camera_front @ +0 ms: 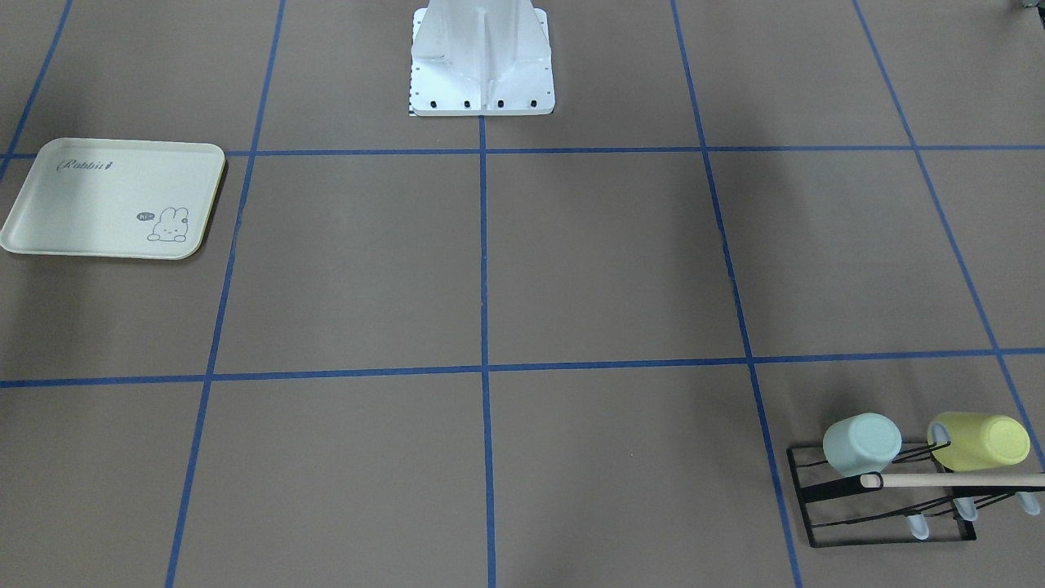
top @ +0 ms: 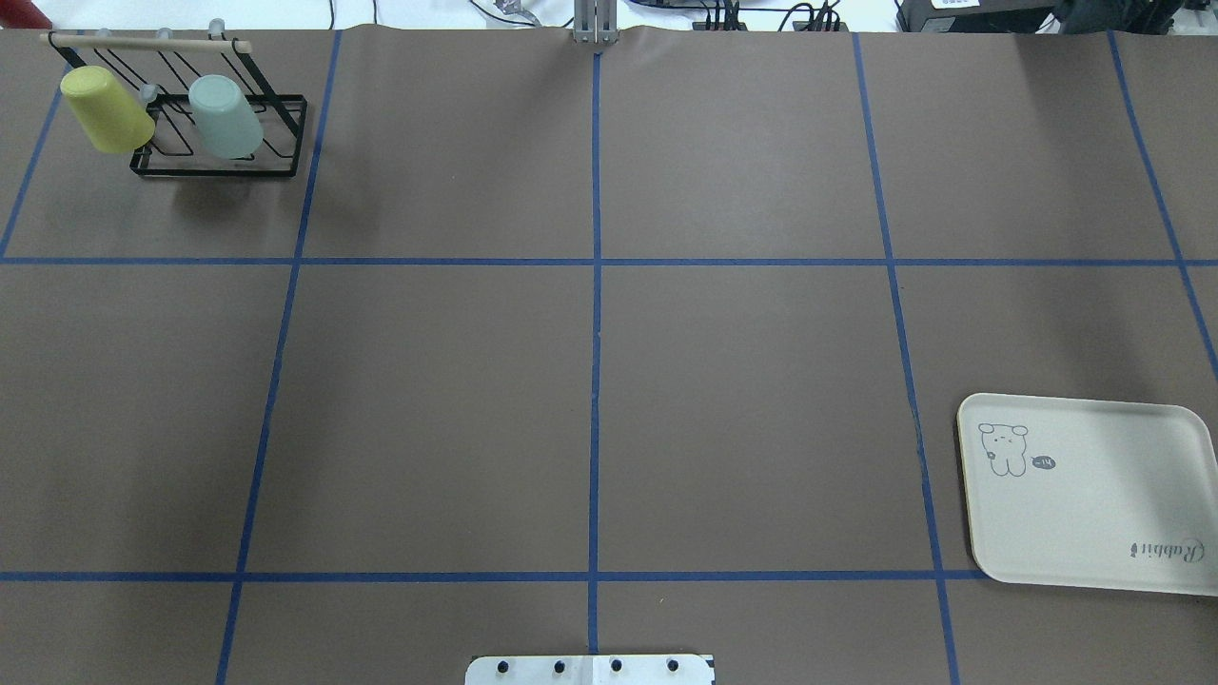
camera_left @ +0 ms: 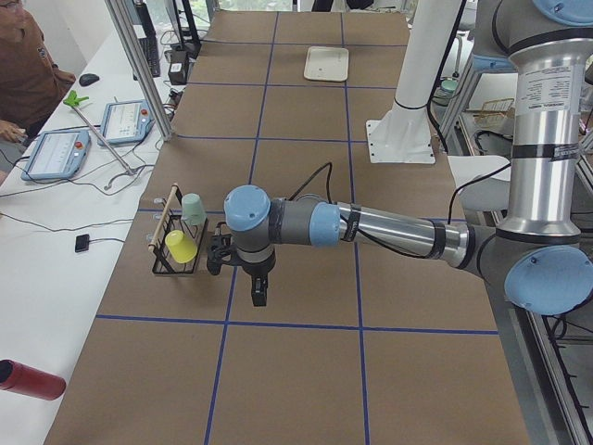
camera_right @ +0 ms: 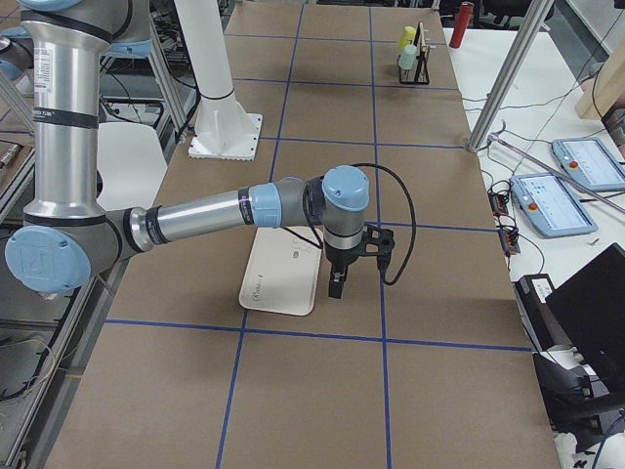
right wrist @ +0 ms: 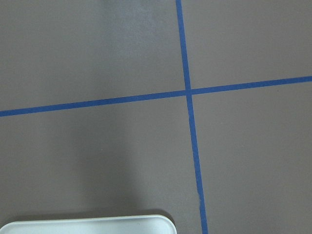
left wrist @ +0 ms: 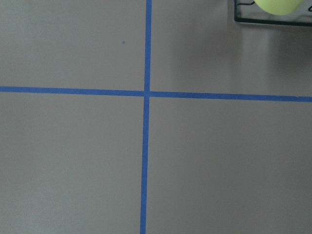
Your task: Left arm grabs green cup and hands to right arm on tray
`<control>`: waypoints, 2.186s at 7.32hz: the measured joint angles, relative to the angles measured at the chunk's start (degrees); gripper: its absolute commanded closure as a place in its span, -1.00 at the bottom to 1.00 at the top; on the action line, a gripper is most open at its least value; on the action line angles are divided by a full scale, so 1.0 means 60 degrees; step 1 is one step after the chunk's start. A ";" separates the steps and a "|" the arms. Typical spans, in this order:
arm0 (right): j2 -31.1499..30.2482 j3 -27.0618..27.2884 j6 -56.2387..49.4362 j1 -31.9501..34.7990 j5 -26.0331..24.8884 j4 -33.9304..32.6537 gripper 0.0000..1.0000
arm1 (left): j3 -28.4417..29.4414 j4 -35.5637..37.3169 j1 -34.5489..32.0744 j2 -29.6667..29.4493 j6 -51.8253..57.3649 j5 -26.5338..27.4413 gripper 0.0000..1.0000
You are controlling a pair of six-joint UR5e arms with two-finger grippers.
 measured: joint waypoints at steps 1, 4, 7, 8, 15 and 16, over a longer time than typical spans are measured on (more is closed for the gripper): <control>0.0000 -0.0131 0.0010 0.0000 0.0008 0.0008 -1.00 | 0.0081 -0.0085 -0.0001 0.0056 0.0087 -0.0009 -1.00; 0.0010 -0.0291 0.0020 -0.0003 -0.0003 0.0025 -1.00 | 0.0091 -0.0419 -0.0003 0.0298 0.0364 -0.0230 -1.00; 0.0062 -0.0324 0.0043 -0.0029 -0.0004 0.0027 -1.00 | 0.0045 -0.0455 0.0012 0.0326 0.0414 -0.0323 -1.00; 0.0088 -0.0389 0.0056 -0.0043 0.0012 0.0025 -1.00 | 0.0045 -0.0557 0.0014 0.0326 0.0421 -0.0480 -1.00; 0.0078 -0.0681 0.0074 -0.0540 0.0726 0.1359 -1.00 | 0.0159 -0.1802 0.1008 -0.0852 -0.1073 -0.1213 -1.00; 0.0053 -0.0694 0.0063 -0.0637 0.0751 0.1642 -1.00 | 0.0181 -0.1774 0.1223 -0.1381 -0.1729 -0.1004 -1.00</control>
